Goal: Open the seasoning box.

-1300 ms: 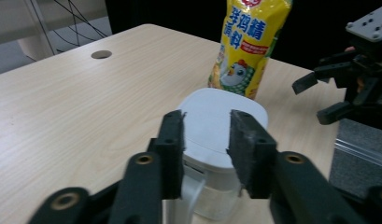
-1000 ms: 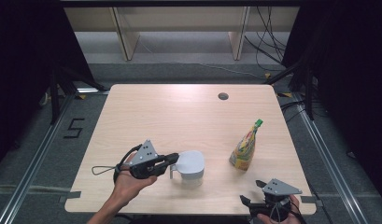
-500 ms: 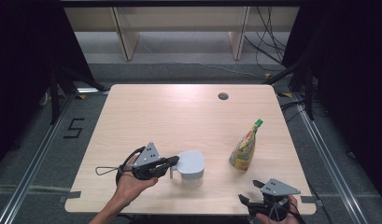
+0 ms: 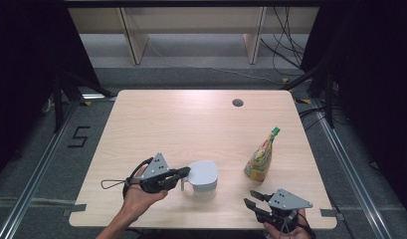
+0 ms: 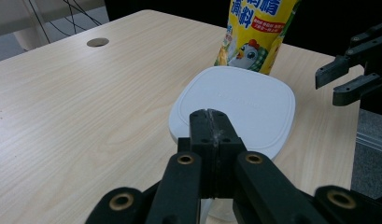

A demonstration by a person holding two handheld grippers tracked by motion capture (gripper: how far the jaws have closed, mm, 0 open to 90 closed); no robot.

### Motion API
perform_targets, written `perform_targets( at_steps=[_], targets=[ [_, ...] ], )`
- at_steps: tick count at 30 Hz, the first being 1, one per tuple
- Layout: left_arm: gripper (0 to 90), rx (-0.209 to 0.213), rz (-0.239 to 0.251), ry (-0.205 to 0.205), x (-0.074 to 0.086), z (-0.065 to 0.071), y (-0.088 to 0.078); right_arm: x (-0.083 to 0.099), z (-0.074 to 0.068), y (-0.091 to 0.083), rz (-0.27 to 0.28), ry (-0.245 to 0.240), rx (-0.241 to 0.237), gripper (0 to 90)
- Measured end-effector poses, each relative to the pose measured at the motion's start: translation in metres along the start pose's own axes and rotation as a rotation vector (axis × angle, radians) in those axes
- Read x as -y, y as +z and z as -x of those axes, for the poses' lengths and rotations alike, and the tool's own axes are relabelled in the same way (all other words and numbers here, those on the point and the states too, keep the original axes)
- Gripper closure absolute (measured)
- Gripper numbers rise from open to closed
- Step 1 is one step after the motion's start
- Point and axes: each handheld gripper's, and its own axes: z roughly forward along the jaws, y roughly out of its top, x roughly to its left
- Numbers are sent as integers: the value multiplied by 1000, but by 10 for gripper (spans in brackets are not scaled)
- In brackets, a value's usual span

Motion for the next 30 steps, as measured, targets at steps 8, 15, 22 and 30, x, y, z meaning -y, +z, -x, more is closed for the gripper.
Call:
perform_targets(
  at_steps=[8, 15, 22, 30],
  targets=[
    [891, 17, 7, -5, 2, 0, -1, -13, -7, 14, 51, -51, -36, 778],
    [891, 20, 15, -5, 3, -1, -1, -24, -10, 26, 65, -76, -46, 844],
    [891, 17, 10, 6, 3, -1, -2, -36, -15, 36, 81, -67, -83, 886],
    [891, 16, 11, 8, 3, -1, -2, -50, -14, 47, 101, -112, -79, 900]
  ],
)
